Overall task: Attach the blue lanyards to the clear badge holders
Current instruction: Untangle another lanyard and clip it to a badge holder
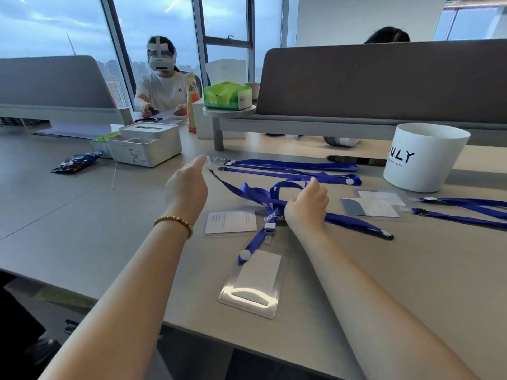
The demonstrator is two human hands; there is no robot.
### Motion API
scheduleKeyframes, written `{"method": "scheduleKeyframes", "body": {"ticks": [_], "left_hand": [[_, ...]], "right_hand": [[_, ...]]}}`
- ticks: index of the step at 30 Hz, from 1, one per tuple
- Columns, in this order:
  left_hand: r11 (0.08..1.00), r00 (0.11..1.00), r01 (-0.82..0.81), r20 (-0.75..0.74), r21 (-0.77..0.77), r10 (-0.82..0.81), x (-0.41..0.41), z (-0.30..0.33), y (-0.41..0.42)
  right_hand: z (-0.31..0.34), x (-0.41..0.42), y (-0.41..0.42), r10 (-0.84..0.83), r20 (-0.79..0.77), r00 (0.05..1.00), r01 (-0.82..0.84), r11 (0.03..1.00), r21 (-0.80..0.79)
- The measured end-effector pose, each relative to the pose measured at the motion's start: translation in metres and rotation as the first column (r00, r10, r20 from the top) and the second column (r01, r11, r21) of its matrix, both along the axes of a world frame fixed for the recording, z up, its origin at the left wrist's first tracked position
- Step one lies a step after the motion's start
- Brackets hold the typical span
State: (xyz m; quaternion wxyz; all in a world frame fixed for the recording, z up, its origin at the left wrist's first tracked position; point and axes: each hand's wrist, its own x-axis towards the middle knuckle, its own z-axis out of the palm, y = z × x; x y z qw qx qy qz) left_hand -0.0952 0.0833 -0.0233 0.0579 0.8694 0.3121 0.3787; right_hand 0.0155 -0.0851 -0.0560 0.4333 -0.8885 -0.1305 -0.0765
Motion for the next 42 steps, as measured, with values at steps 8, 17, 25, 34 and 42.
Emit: {"method": "scheduleKeyframes", "body": {"ticks": [8,17,25,34,42], "left_hand": [[0.936,0.905,0.350,0.274,-0.042,-0.326,0.021,0.003,-0.022],[0.822,0.642,0.511,0.747,-0.251,-0.171,0.014,0.038,-0.016],[0.856,0.571,0.416,0.821,-0.307,0.017,0.005,0.063,0.011],[0.944,0.757,0.281,0.644,-0.176,-0.105,0.006,0.045,0.012],[0.892,0.770,0.444,0.546,-0.088,-0.330,0.035,0.024,-0.064]], "right_hand": [[0.021,-0.019,0.030,0.465,0.209,0.860,-0.439,0.884,-0.162],[0.017,-0.014,0.051,0.567,0.020,0.823,-0.504,0.747,-0.434],[0.041,0.007,0.039,0.453,0.315,0.834,-0.136,0.722,-0.678],[0.124,0.005,0.035,0.457,0.196,0.868,-0.497,0.776,0.389],[0.076,0.025,-0.049,0.333,0.205,0.920,-0.385,0.865,0.323]]}}
